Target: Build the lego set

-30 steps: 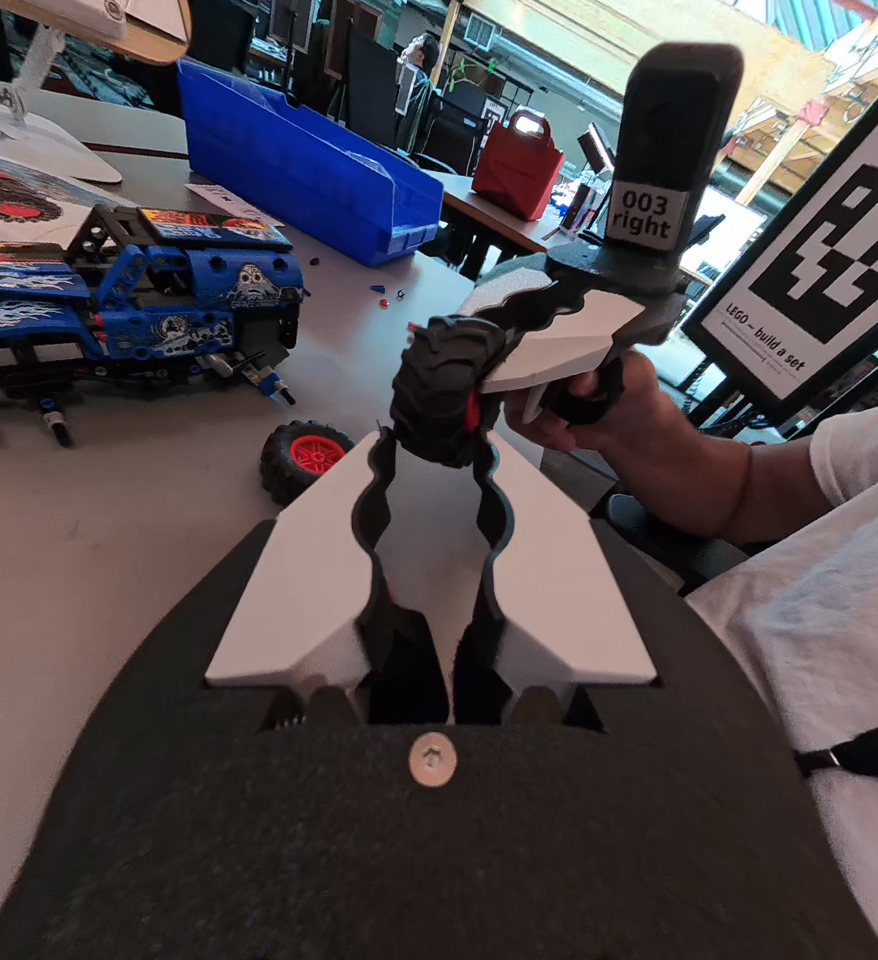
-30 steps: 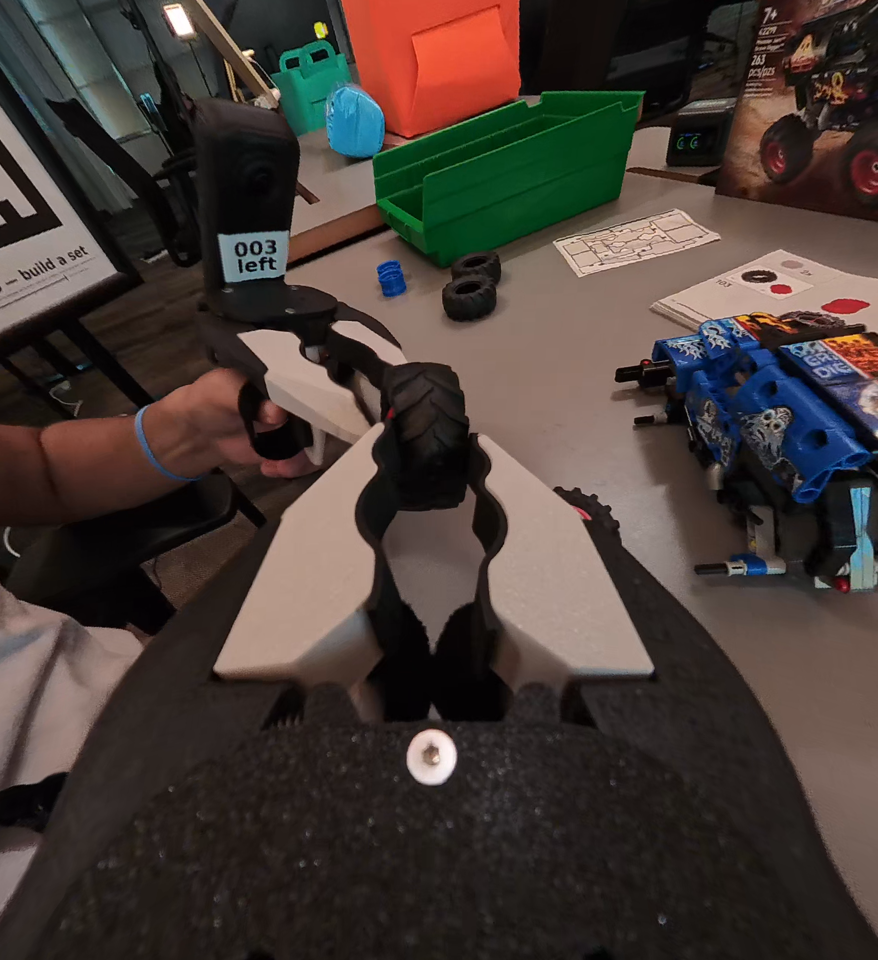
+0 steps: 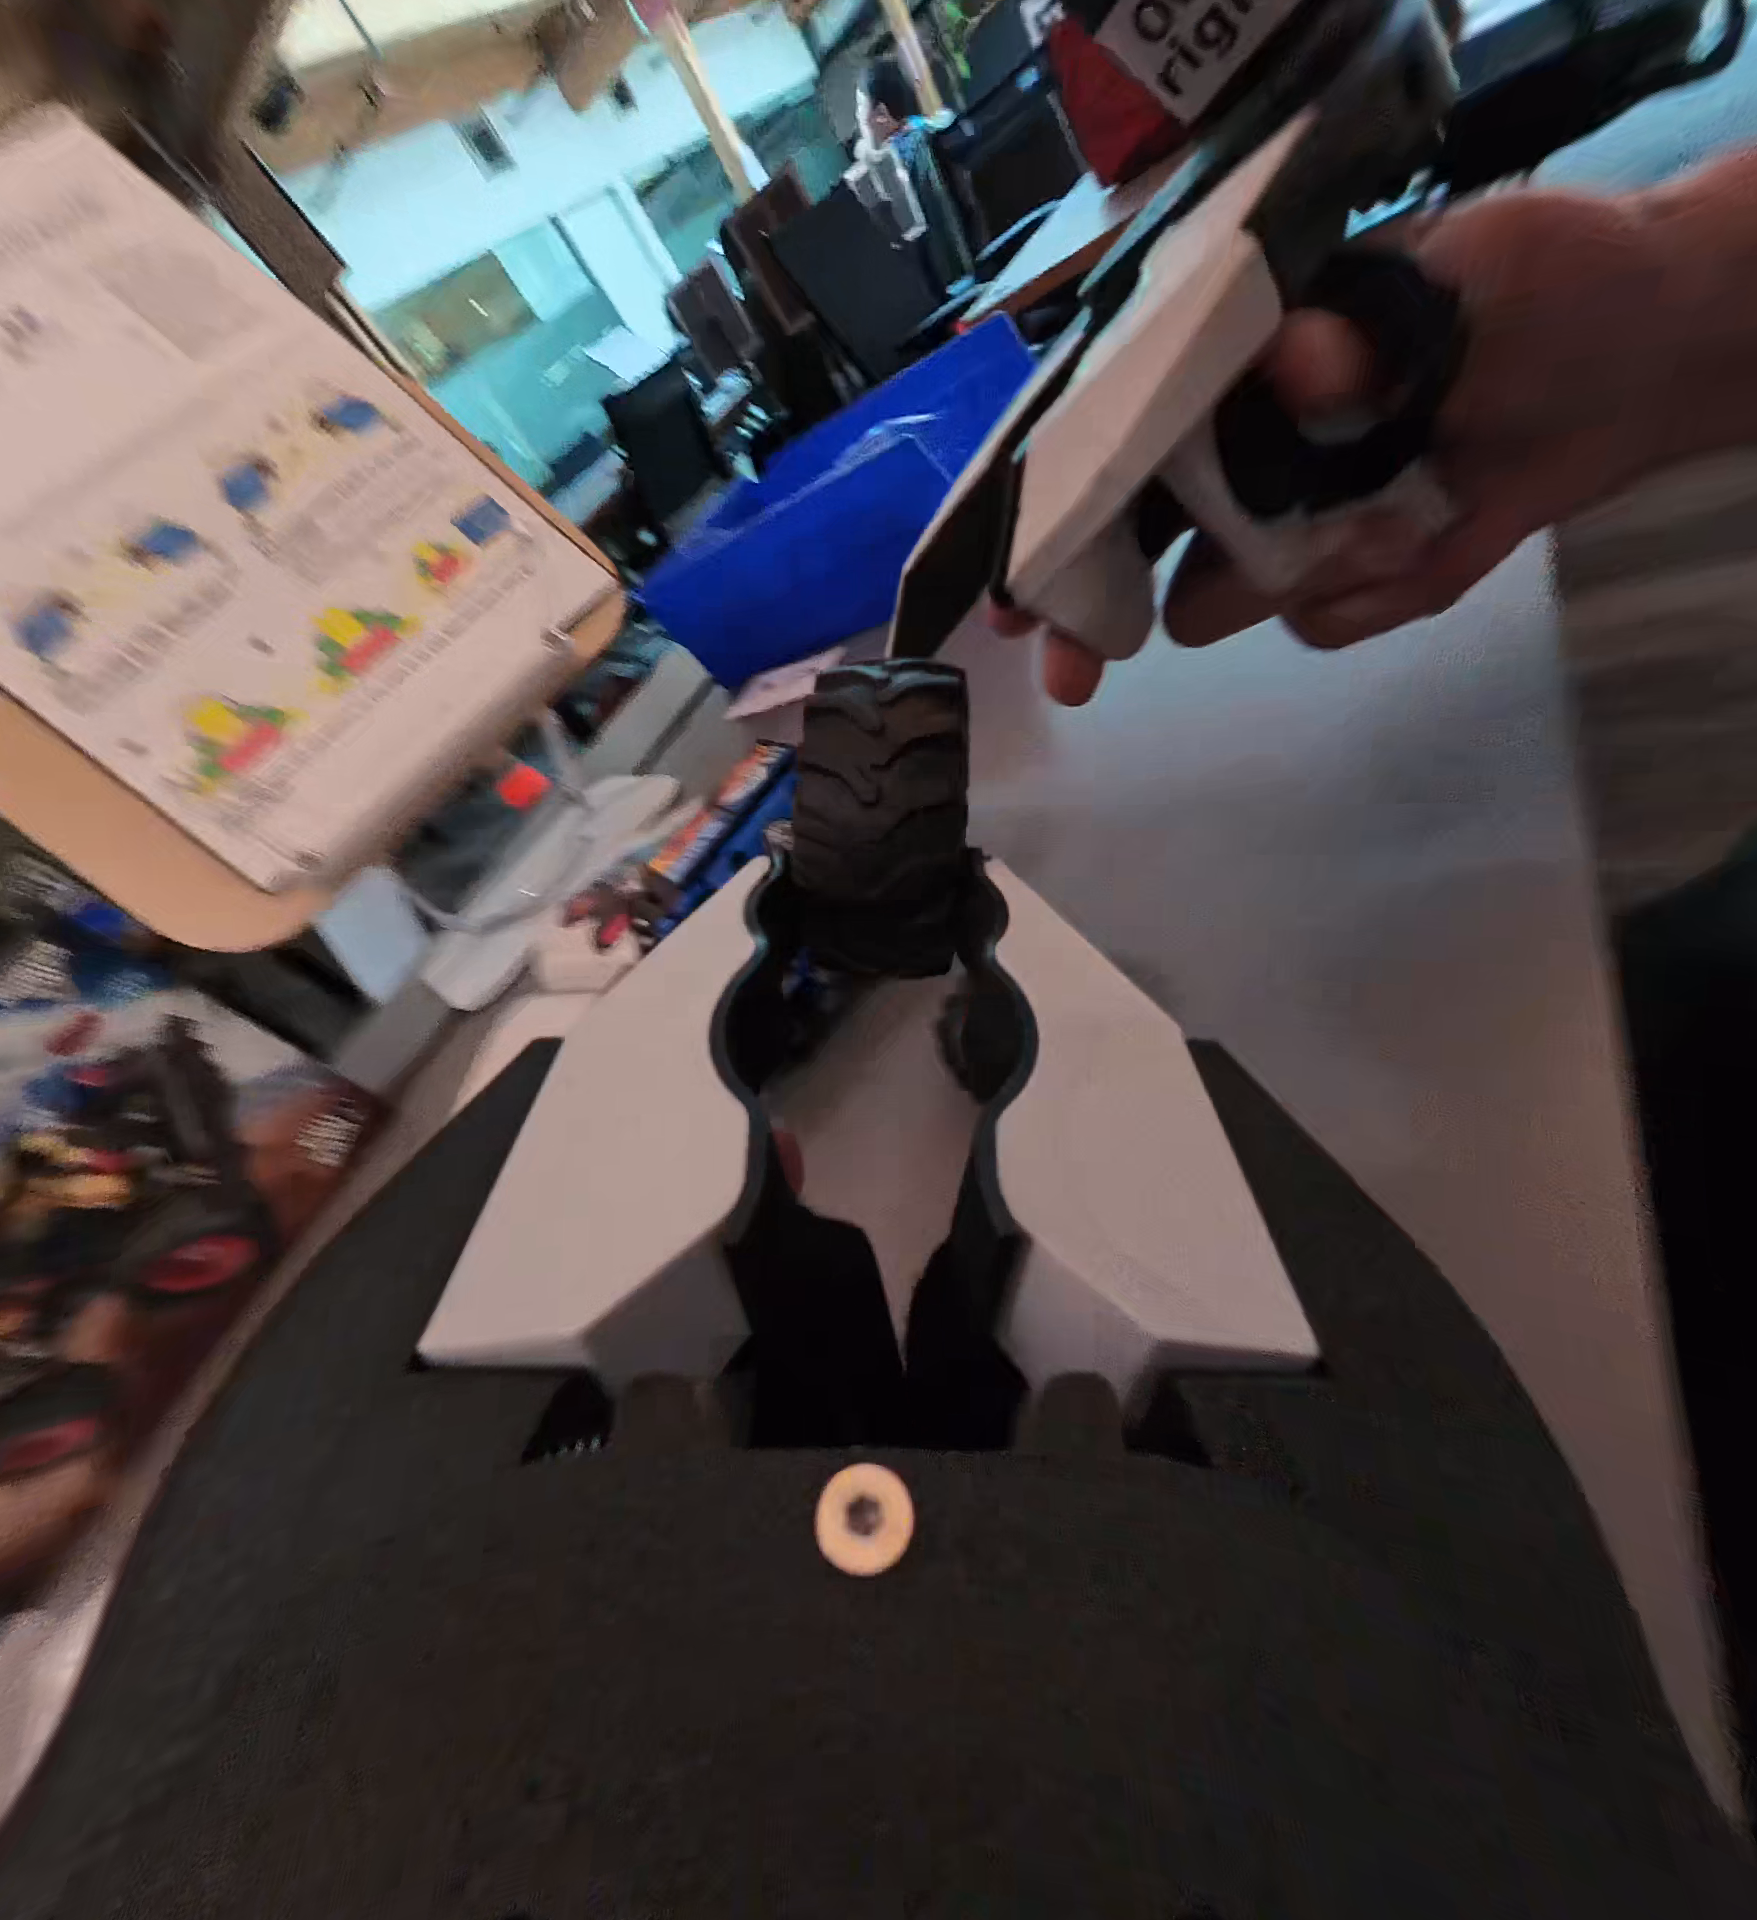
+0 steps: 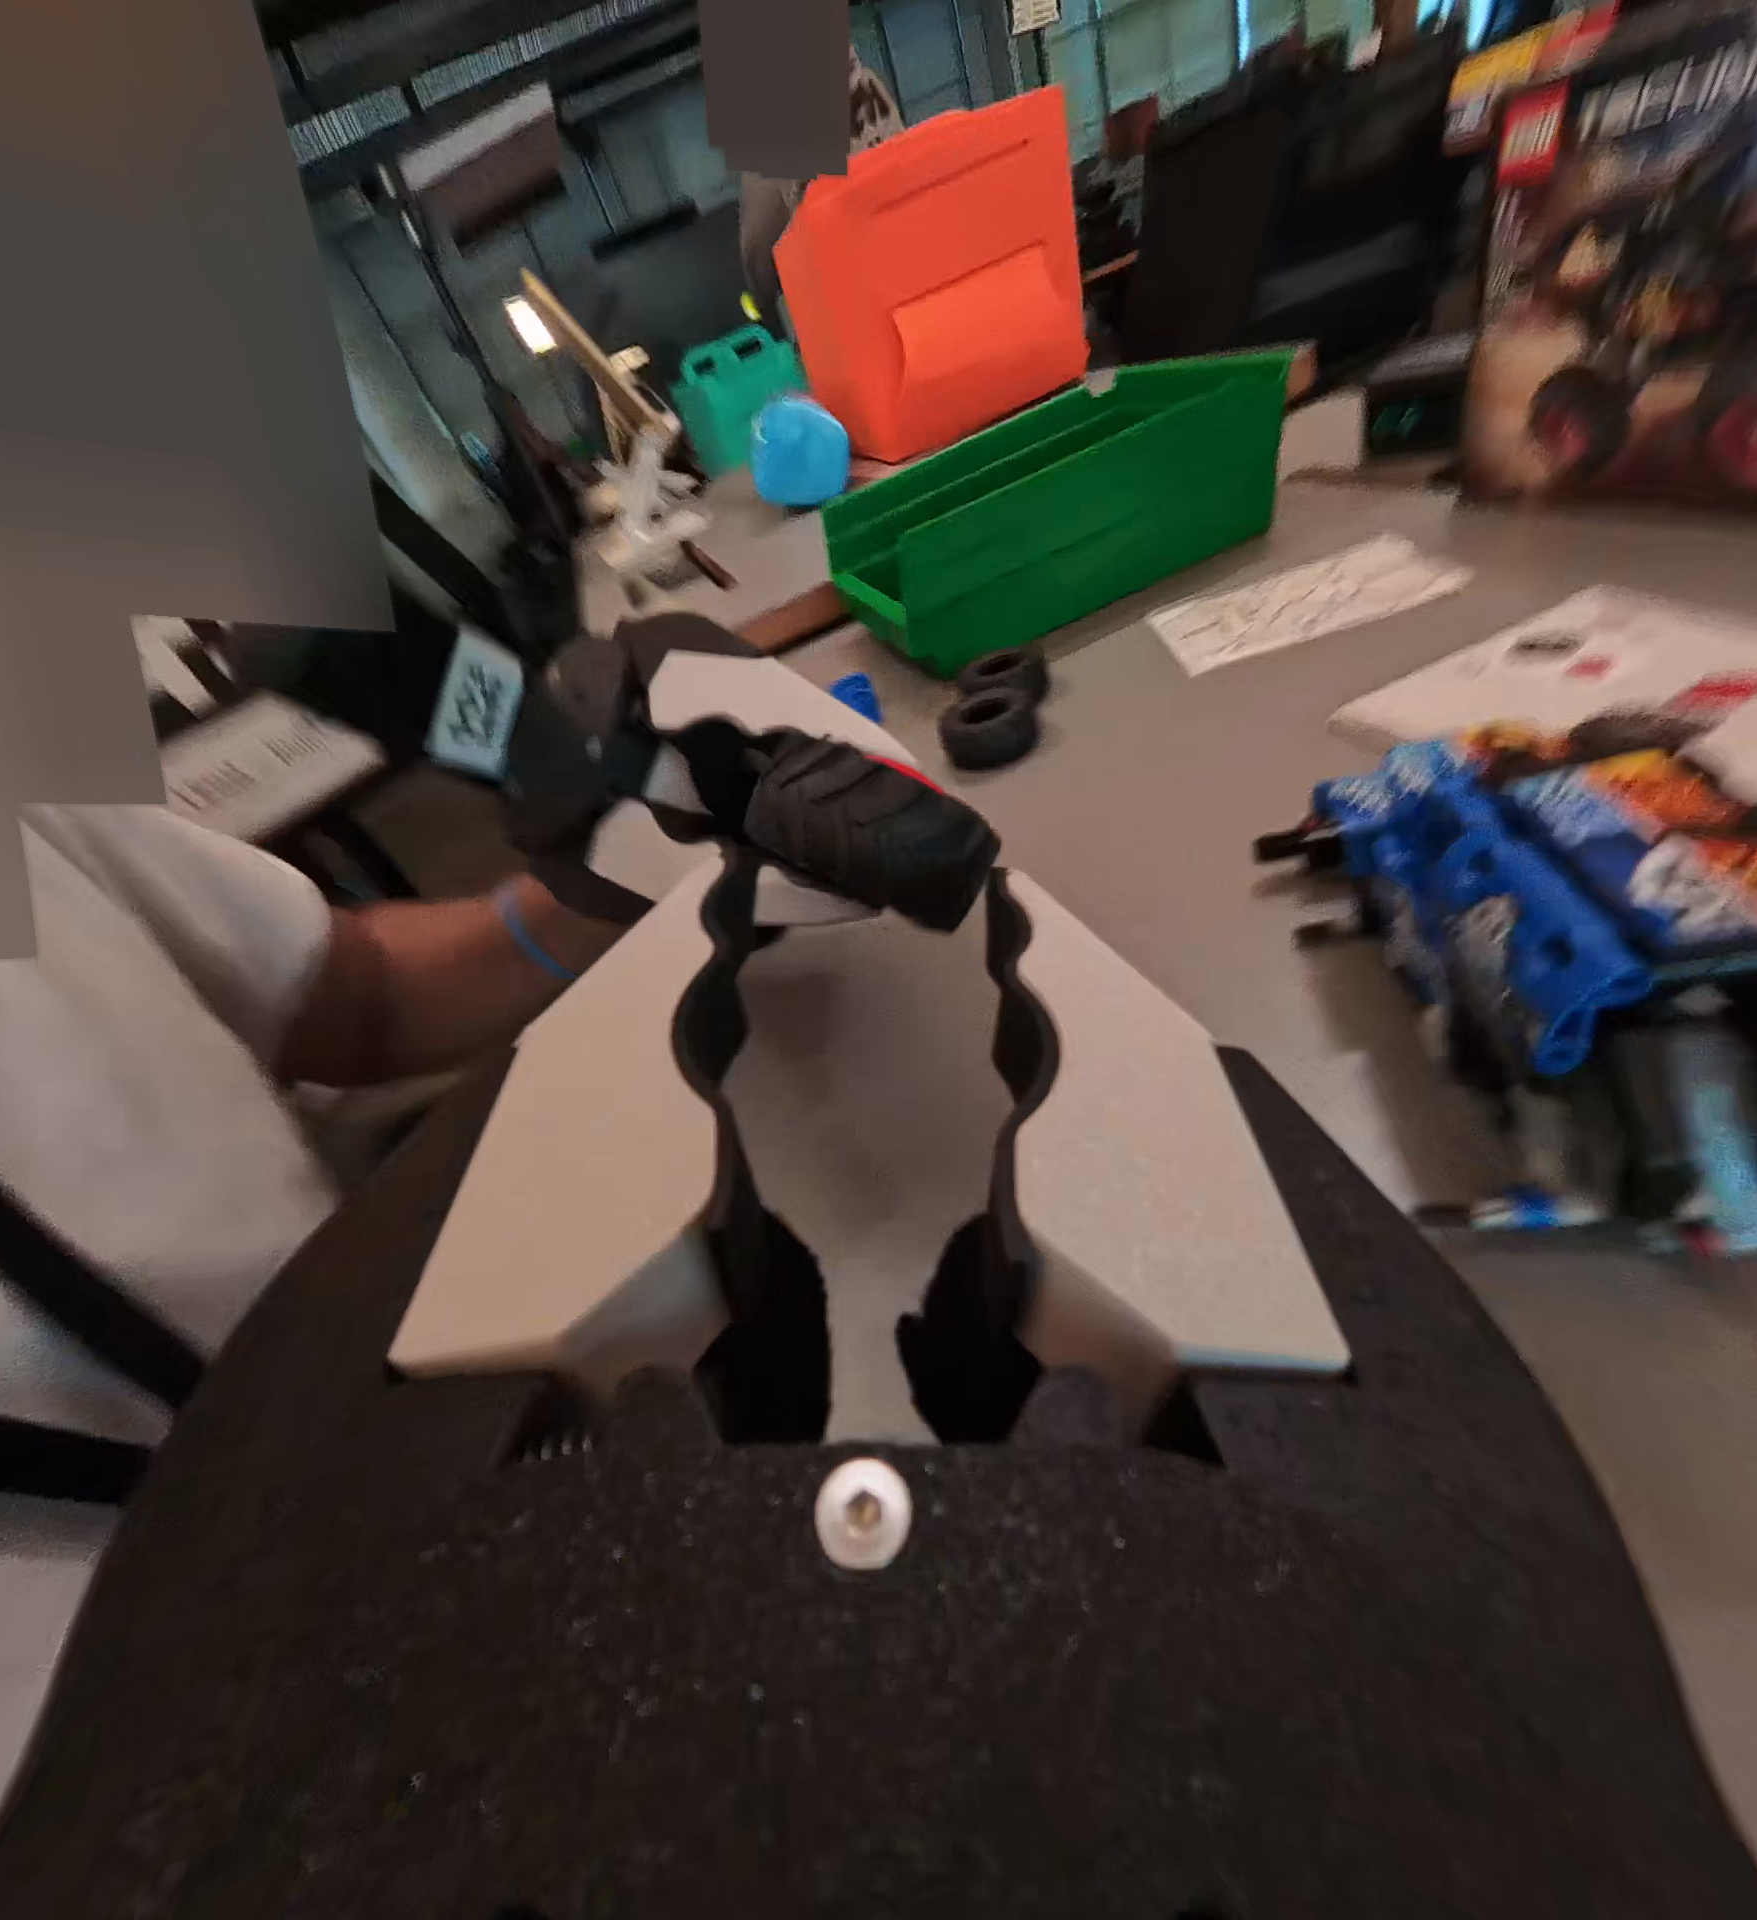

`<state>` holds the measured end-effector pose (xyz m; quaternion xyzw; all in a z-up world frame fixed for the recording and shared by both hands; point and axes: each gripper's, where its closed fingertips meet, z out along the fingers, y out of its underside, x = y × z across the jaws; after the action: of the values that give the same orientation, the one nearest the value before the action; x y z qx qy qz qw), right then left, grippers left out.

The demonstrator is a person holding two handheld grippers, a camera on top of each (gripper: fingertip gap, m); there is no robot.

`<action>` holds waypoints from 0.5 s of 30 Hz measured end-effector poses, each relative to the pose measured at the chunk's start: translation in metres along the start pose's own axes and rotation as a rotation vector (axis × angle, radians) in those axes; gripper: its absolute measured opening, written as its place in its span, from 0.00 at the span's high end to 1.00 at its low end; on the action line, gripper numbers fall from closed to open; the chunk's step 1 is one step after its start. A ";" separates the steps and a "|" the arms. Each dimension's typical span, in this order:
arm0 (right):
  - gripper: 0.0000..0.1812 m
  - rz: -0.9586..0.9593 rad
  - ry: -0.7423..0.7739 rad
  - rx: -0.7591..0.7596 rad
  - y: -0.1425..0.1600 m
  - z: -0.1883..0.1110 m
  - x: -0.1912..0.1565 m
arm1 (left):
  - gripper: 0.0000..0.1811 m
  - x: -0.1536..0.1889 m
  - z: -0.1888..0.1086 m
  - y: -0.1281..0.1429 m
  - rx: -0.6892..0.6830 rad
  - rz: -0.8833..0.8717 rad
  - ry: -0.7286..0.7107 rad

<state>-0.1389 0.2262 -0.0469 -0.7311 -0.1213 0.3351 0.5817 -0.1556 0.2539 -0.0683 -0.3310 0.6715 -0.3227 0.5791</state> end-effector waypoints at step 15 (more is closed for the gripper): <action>0.84 0.738 -0.240 -0.016 0.021 0.022 0.019 | 0.85 -0.006 0.011 0.006 0.053 1.076 -0.309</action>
<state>-0.1432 0.2478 -0.0753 -0.6857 0.0802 0.6039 0.3982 -0.1449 0.2616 -0.0707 0.0293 0.6449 0.0538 0.7618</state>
